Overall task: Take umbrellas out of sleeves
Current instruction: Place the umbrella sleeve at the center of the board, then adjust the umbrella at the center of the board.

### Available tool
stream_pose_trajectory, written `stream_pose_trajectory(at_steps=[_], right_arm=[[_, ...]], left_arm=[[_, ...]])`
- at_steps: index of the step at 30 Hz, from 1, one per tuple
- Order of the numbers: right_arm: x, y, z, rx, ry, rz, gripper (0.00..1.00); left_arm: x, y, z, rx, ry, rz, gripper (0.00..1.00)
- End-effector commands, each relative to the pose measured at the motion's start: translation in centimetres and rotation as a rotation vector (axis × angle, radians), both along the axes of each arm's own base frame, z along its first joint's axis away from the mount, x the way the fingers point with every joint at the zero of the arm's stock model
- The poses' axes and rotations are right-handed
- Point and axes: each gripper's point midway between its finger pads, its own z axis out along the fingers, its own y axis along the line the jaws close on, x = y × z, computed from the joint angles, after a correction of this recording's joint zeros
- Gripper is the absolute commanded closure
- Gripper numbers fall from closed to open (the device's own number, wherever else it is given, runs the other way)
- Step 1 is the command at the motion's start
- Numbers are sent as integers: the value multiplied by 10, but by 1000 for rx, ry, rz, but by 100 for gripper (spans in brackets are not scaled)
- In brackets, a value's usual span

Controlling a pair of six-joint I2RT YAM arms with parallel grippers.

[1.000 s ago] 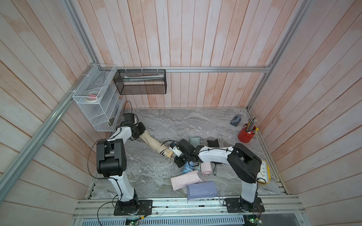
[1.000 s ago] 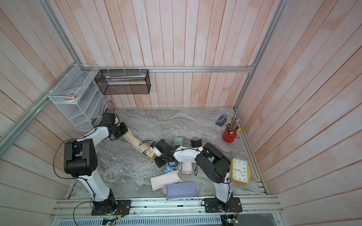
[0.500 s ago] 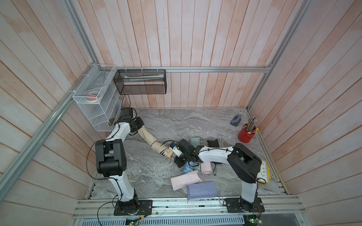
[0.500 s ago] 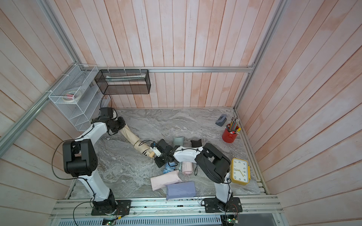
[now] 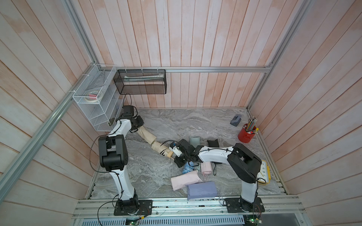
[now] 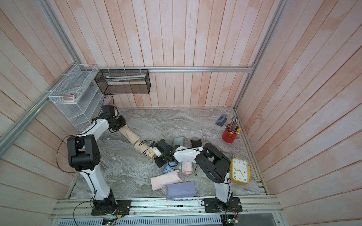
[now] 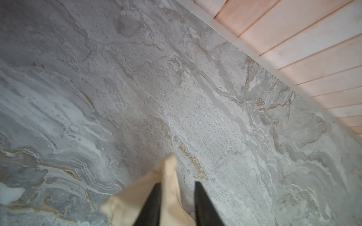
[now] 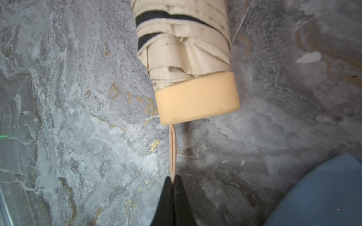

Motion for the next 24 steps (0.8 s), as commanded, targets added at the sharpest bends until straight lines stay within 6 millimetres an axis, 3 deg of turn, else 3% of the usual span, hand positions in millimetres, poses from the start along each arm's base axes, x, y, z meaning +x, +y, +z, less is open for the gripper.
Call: stream_pose_trajectory(at_steps=[1,5,9,12,15,19,24], right_arm=[[-6,-4,8,-29,11,1,100],[-1,-2,17,-12,-8,-1,100],[8,-1,34,47,4,-16,91],[22,-3,52,116,18,-33,83],[39,-4,64,159,29,-39,81],[64,1,66,165,37,-28,80],[92,13,54,163,71,-51,80]], left_arm=[[6,5,12,20,-28,-2,46],[-2,-7,27,-7,-63,-22,43],[-23,-36,37,-34,-89,-74,43],[-46,-59,36,-100,-100,-117,43],[-68,-69,30,-166,-102,-125,43],[-90,-77,23,-226,-109,-127,43],[-104,-84,20,-265,-114,-141,43]])
